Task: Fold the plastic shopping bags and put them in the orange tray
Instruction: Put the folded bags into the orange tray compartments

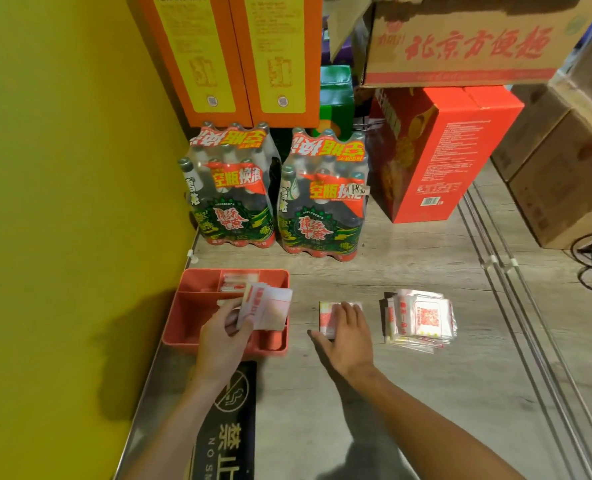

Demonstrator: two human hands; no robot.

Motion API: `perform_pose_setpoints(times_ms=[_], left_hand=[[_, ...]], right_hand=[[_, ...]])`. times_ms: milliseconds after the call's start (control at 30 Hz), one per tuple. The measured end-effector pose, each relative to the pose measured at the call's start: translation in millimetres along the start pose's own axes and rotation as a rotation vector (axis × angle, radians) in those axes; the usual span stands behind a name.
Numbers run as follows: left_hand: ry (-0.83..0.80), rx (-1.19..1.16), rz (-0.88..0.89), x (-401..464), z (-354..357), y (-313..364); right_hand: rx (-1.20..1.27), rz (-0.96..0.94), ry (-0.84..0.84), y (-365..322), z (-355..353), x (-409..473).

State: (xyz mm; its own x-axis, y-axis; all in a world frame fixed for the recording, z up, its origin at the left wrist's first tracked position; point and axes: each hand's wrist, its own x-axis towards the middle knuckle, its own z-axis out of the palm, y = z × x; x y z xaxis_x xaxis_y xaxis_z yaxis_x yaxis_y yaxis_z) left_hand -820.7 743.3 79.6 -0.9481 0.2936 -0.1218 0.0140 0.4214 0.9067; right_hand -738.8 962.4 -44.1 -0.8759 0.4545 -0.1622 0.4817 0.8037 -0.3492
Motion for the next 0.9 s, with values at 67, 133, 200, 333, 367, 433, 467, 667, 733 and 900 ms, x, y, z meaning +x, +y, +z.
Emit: perform_pose_setpoints(times_ms=[67, 133, 200, 333, 367, 433, 467, 667, 733, 900], left_hand=[[0.002, -0.011, 0.010, -3, -5, -5], [0.014, -0.035, 0.019, -6, -10, -5], [0.029, -0.061, 0.021, -10, -15, -5], [0.020, -0.097, 0.031, -14, -24, -10], [0.020, -0.116, 0.023, -15, -25, -11], [0.018, -0.133, 0.017, -15, -29, -15], [0.015, -0.130, 0.020, -15, -31, -17], [0.028, -0.151, -0.001, -7, -45, -30], [0.031, -0.181, -0.020, -6, -50, -32], [0.074, -0.224, -0.077, -3, -68, -36]], right_hand=[[-0.078, 0.004, 0.021, -4, 6, 2], [-0.099, 0.012, 0.014, -5, 8, 2], [-0.117, 0.004, -0.032, -3, 8, 2], [-0.096, -0.067, -0.085, 2, -3, -3], [-0.072, -0.066, -0.090, 4, -7, -4], [-0.001, -0.025, -0.070, 6, -13, -8], [0.043, 0.007, -0.054, 7, -14, -9], [0.228, 0.092, 0.038, 5, -15, -23], [0.287, 0.101, 0.049, 3, -21, -28], [0.416, 0.039, 0.131, -11, -47, -28]])
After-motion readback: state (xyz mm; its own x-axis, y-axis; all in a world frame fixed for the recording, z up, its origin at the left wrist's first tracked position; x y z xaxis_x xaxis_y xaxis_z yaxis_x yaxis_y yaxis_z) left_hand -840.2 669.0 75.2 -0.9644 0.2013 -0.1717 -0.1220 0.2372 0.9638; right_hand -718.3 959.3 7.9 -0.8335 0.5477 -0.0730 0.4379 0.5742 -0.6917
